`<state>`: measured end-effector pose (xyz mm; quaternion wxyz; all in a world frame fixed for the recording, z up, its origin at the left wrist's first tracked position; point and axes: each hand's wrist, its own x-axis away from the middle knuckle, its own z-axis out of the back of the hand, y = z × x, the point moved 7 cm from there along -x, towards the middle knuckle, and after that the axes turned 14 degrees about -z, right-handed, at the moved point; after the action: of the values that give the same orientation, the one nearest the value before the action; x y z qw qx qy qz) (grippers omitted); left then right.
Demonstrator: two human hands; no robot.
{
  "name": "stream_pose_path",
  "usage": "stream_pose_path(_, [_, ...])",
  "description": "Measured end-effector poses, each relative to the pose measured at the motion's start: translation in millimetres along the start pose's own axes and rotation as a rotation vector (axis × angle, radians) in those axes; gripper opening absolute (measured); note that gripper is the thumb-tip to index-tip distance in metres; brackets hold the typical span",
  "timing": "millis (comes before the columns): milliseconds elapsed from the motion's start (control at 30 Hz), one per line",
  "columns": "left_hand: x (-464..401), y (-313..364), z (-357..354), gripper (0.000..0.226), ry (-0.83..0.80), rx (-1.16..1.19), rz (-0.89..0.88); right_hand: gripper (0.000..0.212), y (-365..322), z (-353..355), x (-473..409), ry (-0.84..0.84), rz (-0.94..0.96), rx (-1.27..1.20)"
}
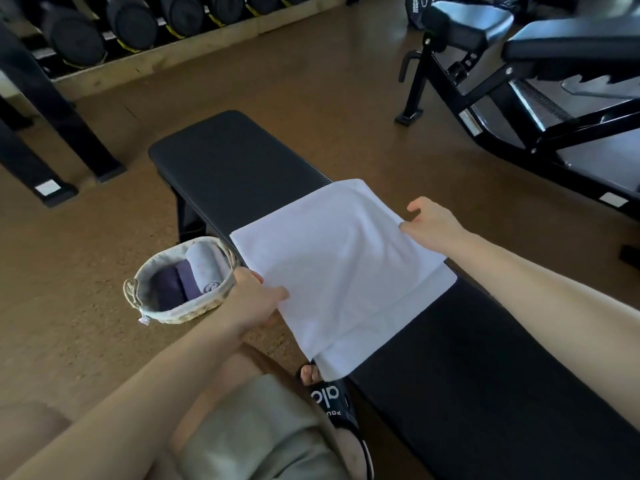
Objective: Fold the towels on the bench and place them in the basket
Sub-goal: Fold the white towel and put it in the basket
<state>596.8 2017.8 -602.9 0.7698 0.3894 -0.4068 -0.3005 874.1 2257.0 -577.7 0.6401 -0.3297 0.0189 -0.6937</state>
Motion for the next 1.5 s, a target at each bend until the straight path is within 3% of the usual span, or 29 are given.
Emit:
stream_pose_path(200, [40,-18,-28,0.044,-0.003,0.213,0.025,0.043,32,6,19,0.035,-0.022,0.044])
stream_pose_path(433, [57,-5,-15,0.029,0.104,0.19,-0.105,0.023,22,36,43,0.173,0.074,-0.128])
stream_pose_path(667, [75,-28,-44,0.012,-0.078,0.084,-0.011,0.02,66,14,58,0.099,-0.011,-0.015])
stream_pose_path(967, [85,-49,-65,0.052,-0.092,0.348,0.185,0.025,77,15,69,0.109,-0.022,-0.012])
stream_pose_path(1133, [93,-48,-64,0.045,-0.043,0.451,0.17,0.014,77,27,71,0.197,0.029,-0.102])
stream_pose_path(1367, [99,-52,-78,0.058,-0.086,0.341,0.208,0.017,74,12,77,0.2,0.059,0.107])
stream_pose_path(1500, [100,-61,-87,0.039,-0.138,0.369,0.272,0.013,76,14,77,0.167,0.03,0.118])
